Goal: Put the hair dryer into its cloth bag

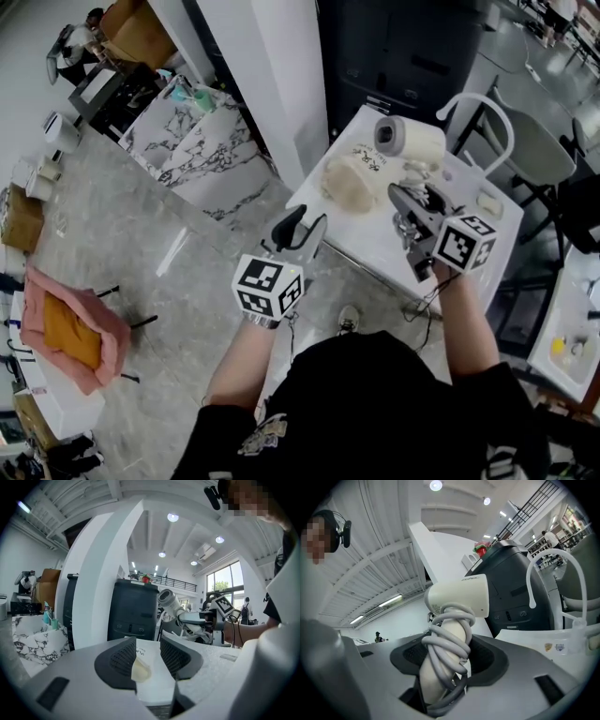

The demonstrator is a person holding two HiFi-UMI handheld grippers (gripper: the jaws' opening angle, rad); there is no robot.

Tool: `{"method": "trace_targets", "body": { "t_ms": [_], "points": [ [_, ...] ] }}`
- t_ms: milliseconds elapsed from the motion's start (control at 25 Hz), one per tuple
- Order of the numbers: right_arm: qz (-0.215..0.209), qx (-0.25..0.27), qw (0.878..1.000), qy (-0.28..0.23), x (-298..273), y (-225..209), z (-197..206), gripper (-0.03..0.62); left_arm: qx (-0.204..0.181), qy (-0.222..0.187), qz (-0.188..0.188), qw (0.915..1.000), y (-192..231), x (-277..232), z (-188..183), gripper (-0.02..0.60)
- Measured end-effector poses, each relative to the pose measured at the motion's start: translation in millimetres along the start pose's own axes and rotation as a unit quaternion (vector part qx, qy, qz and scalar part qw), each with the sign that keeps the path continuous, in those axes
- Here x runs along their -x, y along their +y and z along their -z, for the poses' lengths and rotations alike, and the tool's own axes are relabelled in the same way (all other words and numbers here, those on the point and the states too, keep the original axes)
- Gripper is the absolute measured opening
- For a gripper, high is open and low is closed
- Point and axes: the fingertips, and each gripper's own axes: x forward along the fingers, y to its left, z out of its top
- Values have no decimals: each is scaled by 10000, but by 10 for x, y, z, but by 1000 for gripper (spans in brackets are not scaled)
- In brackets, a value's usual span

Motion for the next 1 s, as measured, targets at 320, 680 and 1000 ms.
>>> {"method": "trace_targets", "body": {
  "t_ms": [320,680,1000],
  "points": [
    [106,-92,9999,-62,-21,-359,-174,236,-94,-8,59,9999,7,-382,-115,150],
    [32,14,9997,-242,-76,-434,-447,236,-159,53,204,9997,81,-691,-230,150],
    [453,-241,9976,-464,-166,-714,-440,236,-341,128,587,9976,293,-1020,-318,150]
  ]
}}
